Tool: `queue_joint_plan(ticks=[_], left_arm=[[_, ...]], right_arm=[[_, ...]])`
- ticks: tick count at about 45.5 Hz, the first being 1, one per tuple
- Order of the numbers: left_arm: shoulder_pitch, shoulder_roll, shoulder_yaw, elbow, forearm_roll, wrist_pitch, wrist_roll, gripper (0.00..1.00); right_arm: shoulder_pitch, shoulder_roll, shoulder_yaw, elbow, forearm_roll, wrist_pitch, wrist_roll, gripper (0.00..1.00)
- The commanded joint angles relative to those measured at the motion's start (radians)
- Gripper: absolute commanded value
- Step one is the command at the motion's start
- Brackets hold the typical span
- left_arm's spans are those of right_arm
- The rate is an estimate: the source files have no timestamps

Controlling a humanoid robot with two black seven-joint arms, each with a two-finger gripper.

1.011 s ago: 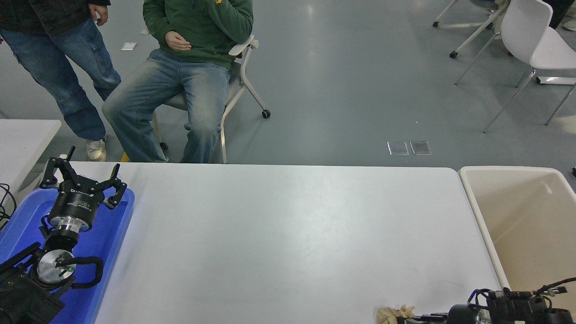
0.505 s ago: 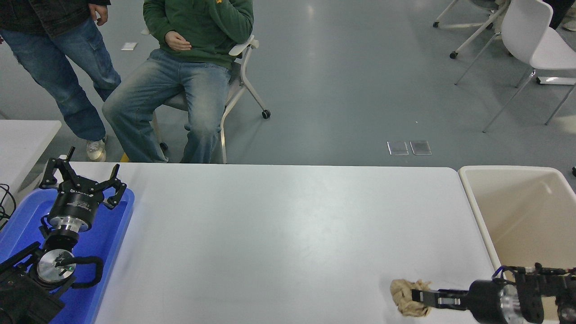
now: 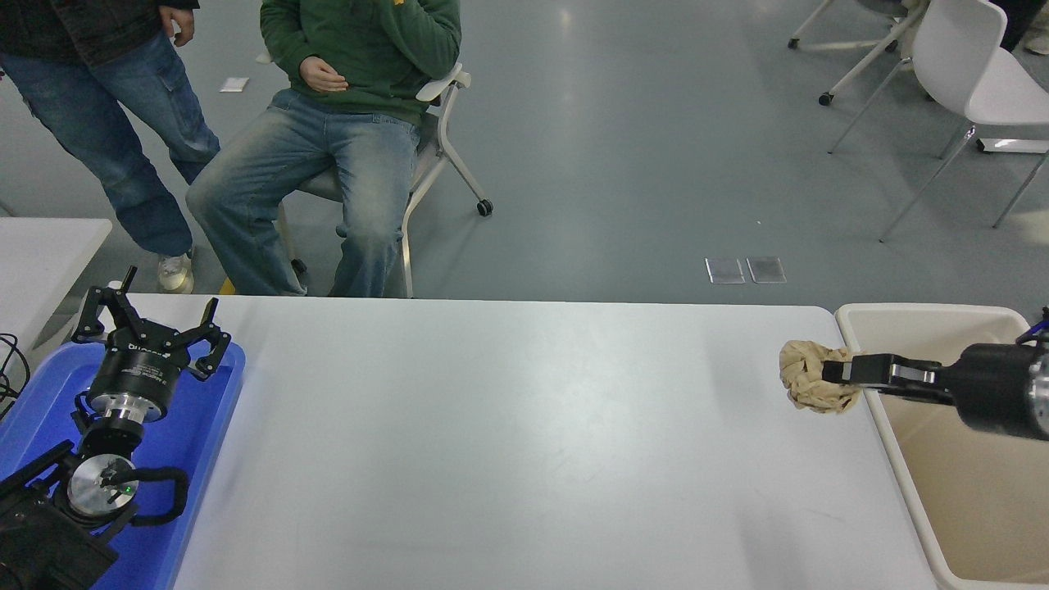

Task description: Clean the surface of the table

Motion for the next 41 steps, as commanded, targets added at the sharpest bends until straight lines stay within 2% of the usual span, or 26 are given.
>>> queue_joint_plan(ticks=[1, 20, 41], left_arm=[[0.000, 0.000, 0.000, 0.000, 0.000, 0.000, 0.000, 1.00], [0.000, 0.000, 0.000, 0.000, 0.000, 0.000, 0.000, 1.00], [0.000, 0.000, 0.001, 0.000, 0.000, 0.000, 0.000, 1.00]], right_arm=[[0.055, -0.025, 0.007, -0.003, 0.021, 0.028, -0.002, 0.00], [0.135, -0.065, 0.001, -0.008, 0.054, 0.077, -0.002, 0.00], [0.150, -0.062, -0.003, -0.032, 0.059, 0.077, -0.004, 0.00]])
